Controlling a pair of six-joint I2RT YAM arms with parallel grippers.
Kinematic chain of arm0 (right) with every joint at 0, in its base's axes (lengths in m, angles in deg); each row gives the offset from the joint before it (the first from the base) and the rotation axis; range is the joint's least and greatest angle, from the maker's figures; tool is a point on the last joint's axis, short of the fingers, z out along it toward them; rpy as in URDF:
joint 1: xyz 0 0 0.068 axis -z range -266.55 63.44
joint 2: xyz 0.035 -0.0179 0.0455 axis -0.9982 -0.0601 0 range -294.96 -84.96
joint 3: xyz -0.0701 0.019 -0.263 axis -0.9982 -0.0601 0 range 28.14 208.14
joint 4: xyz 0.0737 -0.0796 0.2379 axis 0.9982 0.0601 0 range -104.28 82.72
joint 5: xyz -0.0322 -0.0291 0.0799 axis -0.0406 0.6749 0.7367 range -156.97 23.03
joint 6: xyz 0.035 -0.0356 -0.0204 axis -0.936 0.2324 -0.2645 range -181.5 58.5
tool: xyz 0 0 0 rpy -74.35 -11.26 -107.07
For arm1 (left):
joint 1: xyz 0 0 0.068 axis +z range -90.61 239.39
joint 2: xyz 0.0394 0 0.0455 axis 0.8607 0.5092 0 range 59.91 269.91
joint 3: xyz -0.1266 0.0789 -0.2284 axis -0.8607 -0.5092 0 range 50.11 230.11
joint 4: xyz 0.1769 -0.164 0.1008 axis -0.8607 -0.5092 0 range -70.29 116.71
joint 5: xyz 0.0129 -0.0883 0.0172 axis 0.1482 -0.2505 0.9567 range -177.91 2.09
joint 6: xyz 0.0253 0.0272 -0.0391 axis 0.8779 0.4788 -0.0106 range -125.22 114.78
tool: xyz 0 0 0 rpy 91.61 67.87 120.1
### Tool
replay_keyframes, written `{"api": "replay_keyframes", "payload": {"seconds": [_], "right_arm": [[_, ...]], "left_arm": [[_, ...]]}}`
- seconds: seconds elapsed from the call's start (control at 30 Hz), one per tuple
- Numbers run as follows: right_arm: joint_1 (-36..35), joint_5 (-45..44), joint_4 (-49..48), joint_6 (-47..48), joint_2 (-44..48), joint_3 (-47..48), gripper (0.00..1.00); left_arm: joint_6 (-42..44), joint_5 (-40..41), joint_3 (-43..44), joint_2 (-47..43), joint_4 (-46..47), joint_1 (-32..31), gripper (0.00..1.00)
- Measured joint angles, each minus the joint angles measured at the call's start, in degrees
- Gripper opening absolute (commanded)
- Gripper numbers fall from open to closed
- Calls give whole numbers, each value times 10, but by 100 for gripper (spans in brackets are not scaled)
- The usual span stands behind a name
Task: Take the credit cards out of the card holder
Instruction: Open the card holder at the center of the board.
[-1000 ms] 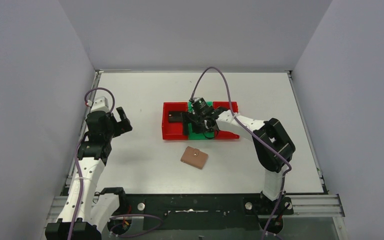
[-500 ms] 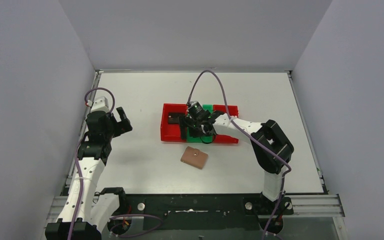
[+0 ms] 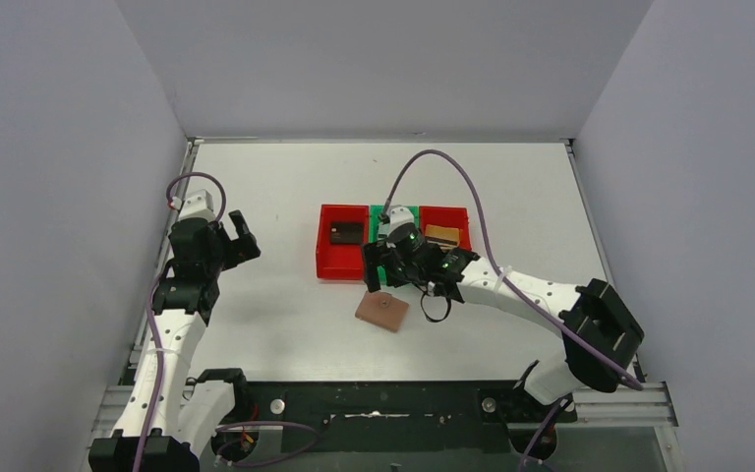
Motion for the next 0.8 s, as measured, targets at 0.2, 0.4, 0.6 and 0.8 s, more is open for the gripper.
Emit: {"api": "replay_keyframes", "payload": {"seconds": [0.2, 0.4, 0.6, 0.8], "right_arm": [[-10, 21, -32, -14, 12, -86, 85], [-17, 25, -37, -35, -10, -95, 82], [-25, 10, -22, -37, -54, -80, 74], [-39, 3, -16, -37, -75, -76, 56]], "left_arm": [[0, 0, 0, 0, 0, 0, 97], [0, -2, 0, 1, 0, 0, 97], [0, -7, 0, 4, 0, 0, 97], [0, -10, 0, 4, 0, 0, 97]]}}
